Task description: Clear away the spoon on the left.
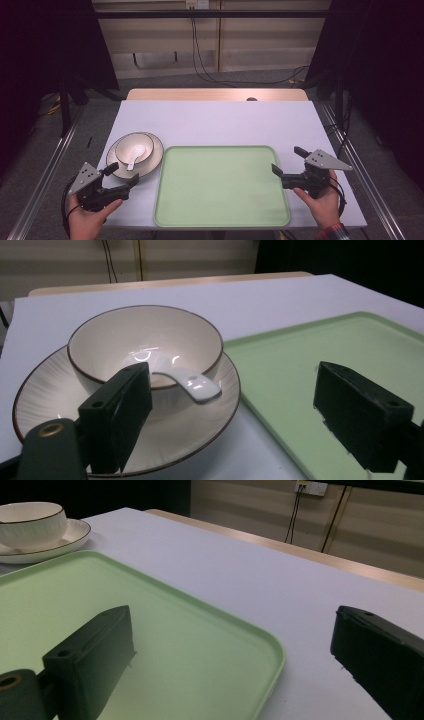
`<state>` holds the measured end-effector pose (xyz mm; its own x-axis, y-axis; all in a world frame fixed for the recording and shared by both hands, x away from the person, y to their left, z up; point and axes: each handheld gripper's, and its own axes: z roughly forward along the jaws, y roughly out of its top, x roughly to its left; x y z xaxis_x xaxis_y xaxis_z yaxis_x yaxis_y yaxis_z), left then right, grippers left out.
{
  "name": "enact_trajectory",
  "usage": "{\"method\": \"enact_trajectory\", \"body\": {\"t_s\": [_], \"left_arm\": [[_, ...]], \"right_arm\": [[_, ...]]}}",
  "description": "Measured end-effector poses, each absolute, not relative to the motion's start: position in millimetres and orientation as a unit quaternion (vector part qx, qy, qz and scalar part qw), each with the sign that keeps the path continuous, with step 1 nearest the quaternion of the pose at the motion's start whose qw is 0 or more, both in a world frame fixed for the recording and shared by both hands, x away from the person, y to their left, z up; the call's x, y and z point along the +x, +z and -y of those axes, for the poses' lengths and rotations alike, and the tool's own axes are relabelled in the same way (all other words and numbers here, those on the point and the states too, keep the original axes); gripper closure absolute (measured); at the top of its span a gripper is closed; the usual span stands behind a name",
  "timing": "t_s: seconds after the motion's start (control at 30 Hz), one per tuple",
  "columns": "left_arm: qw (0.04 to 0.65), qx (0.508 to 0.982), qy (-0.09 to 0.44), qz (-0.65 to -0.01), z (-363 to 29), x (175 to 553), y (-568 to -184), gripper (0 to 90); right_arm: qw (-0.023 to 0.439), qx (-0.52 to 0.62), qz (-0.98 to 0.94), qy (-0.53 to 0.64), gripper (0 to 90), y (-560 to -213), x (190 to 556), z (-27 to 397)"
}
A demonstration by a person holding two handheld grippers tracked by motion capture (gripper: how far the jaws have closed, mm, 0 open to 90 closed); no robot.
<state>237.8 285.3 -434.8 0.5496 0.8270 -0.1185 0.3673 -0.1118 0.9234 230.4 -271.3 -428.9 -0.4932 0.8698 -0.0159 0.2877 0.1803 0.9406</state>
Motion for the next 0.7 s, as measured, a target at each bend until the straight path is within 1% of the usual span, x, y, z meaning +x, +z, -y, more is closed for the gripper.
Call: {"method": "enact_trajectory", "body": {"t_s": [0.13, 0.37, 0.4, 0.5, 0.57, 0.6, 0.7], "left_arm": [[0.511, 0.713, 0.22, -0.427, -287, 239, -438, 18.6], [0.5, 0.715, 0.228, -0.433, -288, 240, -441, 27.9], [0.499, 0.716, 0.228, -0.431, -288, 241, -442, 27.9], [0.498, 0.713, 0.231, -0.436, -288, 244, -443, 32.3], [0.5, 0.711, 0.233, -0.436, -289, 246, -443, 33.2], [0.503, 0.71, 0.231, -0.435, -289, 247, -443, 35.4], [0.5, 0.713, 0.231, -0.434, -288, 248, -444, 37.4]], "right_arm": [[0.294, 0.41, -0.71, 0.492, 3.3, -429, 230, 271], [0.295, 0.413, -0.707, 0.492, 3.2, -429, 230, 273], [0.296, 0.412, -0.707, 0.493, 3.2, -429, 229, 273], [0.296, 0.409, -0.708, 0.493, 3.3, -429, 229, 273], [0.295, 0.409, -0.71, 0.491, 3.3, -429, 228, 273], [0.296, 0.409, -0.71, 0.491, 3.2, -428, 227, 273], [0.3, 0.41, -0.709, 0.489, 3.2, -428, 225, 274]]}}
